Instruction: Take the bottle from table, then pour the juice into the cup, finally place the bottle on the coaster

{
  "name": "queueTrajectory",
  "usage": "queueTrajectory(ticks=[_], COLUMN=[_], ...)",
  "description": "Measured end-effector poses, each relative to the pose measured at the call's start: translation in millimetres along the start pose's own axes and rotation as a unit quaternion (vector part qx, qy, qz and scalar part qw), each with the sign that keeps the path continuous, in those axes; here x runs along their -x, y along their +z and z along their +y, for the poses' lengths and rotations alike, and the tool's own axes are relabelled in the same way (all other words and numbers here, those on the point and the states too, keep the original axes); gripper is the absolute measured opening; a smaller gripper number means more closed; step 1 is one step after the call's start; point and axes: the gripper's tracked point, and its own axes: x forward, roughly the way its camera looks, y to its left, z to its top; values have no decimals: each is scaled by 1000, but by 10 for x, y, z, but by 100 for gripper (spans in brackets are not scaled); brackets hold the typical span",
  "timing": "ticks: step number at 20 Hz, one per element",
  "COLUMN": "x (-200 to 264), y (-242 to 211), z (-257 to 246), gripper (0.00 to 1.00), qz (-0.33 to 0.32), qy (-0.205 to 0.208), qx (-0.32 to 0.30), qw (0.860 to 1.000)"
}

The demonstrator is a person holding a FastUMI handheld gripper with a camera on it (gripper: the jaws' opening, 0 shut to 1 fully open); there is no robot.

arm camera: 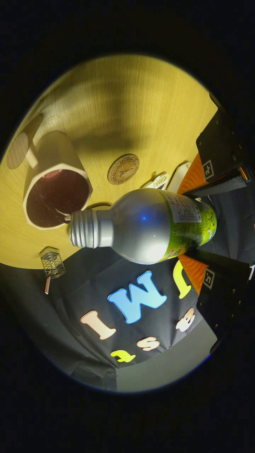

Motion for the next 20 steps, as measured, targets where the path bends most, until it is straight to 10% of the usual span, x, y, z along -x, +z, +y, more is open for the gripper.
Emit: queueTrajectory(ticks=[20], x=[46], y=[-68], z=[122], gripper=[75], qz=[35], qy=[-23], qx=[-67], qw=[997])
